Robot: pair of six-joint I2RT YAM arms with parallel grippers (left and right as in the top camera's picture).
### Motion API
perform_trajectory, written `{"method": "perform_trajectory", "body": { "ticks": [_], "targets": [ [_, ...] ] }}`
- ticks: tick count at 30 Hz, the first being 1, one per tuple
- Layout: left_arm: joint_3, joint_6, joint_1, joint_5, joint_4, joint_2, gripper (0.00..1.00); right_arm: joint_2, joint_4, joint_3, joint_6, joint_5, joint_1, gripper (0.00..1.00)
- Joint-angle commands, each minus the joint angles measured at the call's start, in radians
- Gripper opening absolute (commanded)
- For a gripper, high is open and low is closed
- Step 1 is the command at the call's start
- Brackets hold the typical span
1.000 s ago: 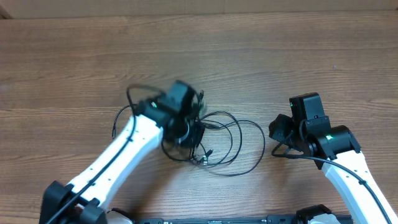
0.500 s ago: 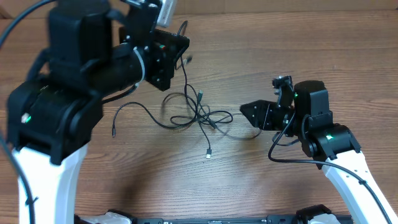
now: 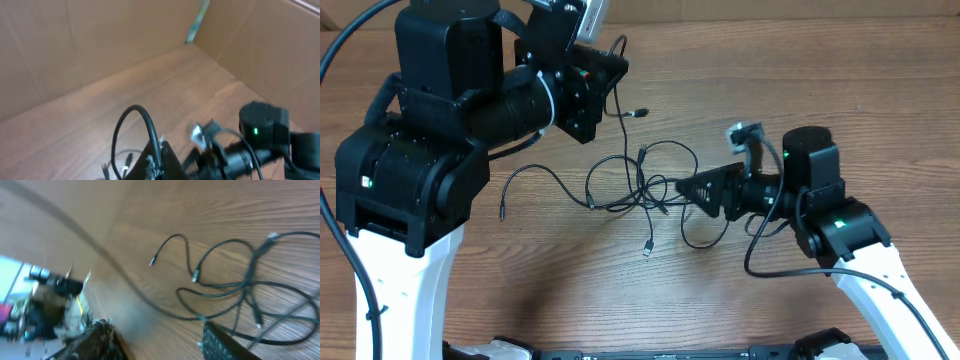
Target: Untangle cables
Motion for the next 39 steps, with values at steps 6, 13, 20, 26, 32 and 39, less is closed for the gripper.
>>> {"method": "perform_trajectory", "body": {
  "ticks": [6,13,20,26,32,39],
  "targets": [
    [0.005,0.017,-0.002,0.143,0.166,-0.026,0.04,-0.005,0.055,0.021,-0.111,0.126,0.109,0.61],
    [0.005,-0.044,-0.002,0.179,0.289,-0.069,0.04,0.012,0.188,0.021,-0.118,0.137,0.144,0.62],
    [0.005,-0.115,-0.002,0.297,0.406,-0.080,0.04,0.103,0.284,0.021,-0.117,0.140,0.188,0.57],
    [0.005,-0.129,-0.001,0.293,0.438,-0.080,0.04,0.170,0.313,0.021,-0.116,0.139,0.226,0.37],
    [0.005,-0.051,0.000,0.041,0.290,-0.080,0.04,0.172,0.271,0.021,-0.117,0.150,0.241,0.32],
    [0.005,-0.047,0.006,-0.752,0.098,-0.082,0.04,0.169,0.043,0.021,-0.061,0.468,0.198,0.26]
  ]
}}
